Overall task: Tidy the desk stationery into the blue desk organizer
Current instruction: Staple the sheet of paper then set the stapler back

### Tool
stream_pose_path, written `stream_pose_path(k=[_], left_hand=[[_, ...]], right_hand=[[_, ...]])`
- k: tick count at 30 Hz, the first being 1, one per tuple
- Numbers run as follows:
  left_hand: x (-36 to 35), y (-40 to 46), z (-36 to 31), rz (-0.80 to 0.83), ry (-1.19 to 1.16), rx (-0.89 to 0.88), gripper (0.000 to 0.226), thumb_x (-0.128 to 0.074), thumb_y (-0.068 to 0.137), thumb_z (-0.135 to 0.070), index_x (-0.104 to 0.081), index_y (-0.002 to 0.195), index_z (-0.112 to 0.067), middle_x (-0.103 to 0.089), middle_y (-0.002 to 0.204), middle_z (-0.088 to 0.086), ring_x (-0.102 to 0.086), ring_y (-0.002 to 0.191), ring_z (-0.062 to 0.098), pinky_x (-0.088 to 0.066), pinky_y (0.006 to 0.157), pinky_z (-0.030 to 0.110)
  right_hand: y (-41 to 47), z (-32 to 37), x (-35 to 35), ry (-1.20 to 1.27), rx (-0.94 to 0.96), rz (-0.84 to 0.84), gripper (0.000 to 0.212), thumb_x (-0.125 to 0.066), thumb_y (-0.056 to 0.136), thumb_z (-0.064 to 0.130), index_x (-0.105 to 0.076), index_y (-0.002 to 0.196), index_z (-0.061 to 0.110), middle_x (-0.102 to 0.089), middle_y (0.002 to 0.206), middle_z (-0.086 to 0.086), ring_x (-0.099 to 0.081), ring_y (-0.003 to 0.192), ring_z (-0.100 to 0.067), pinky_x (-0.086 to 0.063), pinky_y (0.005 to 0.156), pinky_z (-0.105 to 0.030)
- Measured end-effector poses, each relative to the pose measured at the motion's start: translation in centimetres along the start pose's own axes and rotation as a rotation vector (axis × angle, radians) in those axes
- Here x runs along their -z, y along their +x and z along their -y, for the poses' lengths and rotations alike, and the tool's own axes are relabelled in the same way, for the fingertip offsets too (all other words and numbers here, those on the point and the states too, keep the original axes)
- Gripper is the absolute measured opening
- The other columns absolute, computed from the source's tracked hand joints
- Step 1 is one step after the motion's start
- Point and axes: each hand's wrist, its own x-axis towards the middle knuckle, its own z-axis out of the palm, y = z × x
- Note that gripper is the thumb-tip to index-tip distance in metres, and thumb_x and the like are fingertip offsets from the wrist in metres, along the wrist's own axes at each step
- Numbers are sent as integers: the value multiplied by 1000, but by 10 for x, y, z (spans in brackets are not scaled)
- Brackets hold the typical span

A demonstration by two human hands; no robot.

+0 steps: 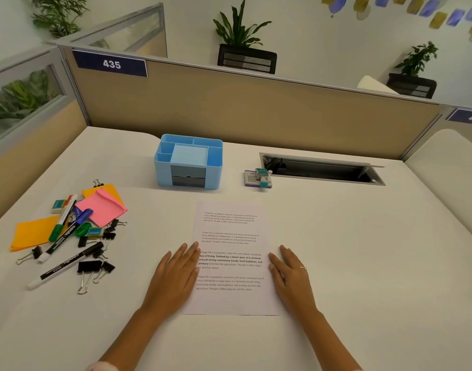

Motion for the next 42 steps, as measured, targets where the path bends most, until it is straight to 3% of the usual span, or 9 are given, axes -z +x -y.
stream_pose_path(k=[3, 7, 13, 20, 26, 31, 37, 42], left_hand=[[0, -1, -1, -3, 0, -5, 75, 10, 90, -52, -31, 144, -22, -18, 151, -14, -16, 141, 10, -4, 111, 28], [-2, -1, 1, -15, -58, 13, 70, 4, 90, -54, -25, 146, -23, -13, 152, -16, -11, 142, 6, -3, 113, 27], [1, 11, 1, -55, -263, 94, 64, -14, 89, -54, -17, 146, -24, -17, 152, -15, -12, 142, 6, -17, 115, 34], [14, 98, -22, -88, -386, 40, 54, -40, 96, -37, -23, 146, -24, -21, 151, -13, -16, 142, 9, -19, 115, 34], [1, 208, -55, -36, -448, 11, 52, -41, 97, -31, -24, 146, -24, -24, 154, -4, -22, 141, 14, -21, 113, 31], [-21, 282, -61, -5, -348, 82, 55, -42, 97, -23, -20, 147, -19, -19, 156, 1, -13, 144, 18, -18, 114, 35], [-34, 324, -45, 108, -359, 69, 69, -57, 89, -35, -18, 146, -28, -13, 157, -5, -5, 144, 20, -10, 114, 46], [-40, 336, -38, 109, -349, 45, 70, -60, 85, -43, -21, 143, -37, -14, 156, -12, -10, 143, 16, -10, 110, 45]], right_hand=[[0, 2, 1, 11, -4, 4, 32, -56, 93, 24, -60, 125, 20, -45, 144, -9, -38, 136, -27, -33, 111, -43], [2, 3, 6, 67, -36, 0, 38, -51, 95, 26, -51, 133, 23, -47, 143, -3, -39, 135, -20, -28, 112, -31], [18, 1, 10, 224, -126, -16, 42, -46, 96, 33, -43, 138, 28, -44, 134, 20, -40, 129, -5, -26, 108, -22], [91, -7, 10, 399, -326, -94, 44, -51, 94, 33, -42, 136, 22, -58, 125, 0, -52, 117, -17, -41, 103, -36], [165, -4, -9, 475, -385, -155, 42, -60, 90, 28, -47, 128, 18, -60, 116, -1, -56, 108, -17, -44, 95, -30], [207, 4, -25, 386, -320, -279, 37, -64, 87, 28, -54, 122, 20, -63, 116, 0, -57, 103, -14, -49, 94, -40], [240, 11, -34, 278, -181, -294, 38, -67, 84, 32, -59, 120, 23, -61, 118, 2, -56, 105, -15, -48, 88, -39], [251, 11, -45, 224, -137, -349, 36, -71, 80, 28, -63, 114, 16, -65, 112, 0, -61, 99, -18, -49, 79, -40]])
